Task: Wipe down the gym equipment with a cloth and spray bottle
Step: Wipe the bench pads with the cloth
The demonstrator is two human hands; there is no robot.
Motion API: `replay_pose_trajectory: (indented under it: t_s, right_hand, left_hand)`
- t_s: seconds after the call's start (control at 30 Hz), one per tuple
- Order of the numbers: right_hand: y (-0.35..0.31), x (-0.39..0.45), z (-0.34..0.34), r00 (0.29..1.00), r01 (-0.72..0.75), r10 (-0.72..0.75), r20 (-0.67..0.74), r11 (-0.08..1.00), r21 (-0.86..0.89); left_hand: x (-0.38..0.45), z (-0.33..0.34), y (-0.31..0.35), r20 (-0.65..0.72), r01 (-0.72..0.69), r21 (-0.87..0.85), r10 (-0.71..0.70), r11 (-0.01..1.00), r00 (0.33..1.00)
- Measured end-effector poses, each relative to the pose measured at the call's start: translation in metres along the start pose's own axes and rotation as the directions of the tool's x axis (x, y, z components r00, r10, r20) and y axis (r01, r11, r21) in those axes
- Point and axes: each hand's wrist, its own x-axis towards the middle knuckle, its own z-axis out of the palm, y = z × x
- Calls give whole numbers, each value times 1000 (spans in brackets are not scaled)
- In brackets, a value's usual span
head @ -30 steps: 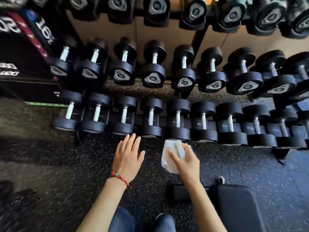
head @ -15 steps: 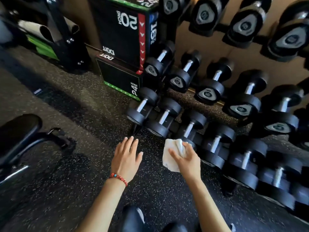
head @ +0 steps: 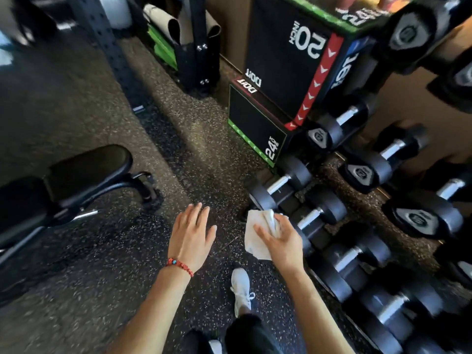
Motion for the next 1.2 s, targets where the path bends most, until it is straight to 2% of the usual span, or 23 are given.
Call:
replay_pose_trajectory:
  t_s: [0.27,0.57,0.93,1.2]
  right_hand:
    - [-64,117,17,984,87,-77,158,994,-61]
    - [-137,235,70,974,137,-113,198,984,-113]
    - [-260,379,182,993,103,-96,74,990,-98]
    - [-318,463,219,996,82,-79,40,994,-79]
  left_hand:
    - [99,-22,-10,-56,130,20,-128,991,990]
    - [223,-37,-61,-78,150,17,-148,989,986]
    - [418,-81,-180,-54,36,93,-31,995,998]
    - [531,-105,-216,-50,7,57,-5,998,999]
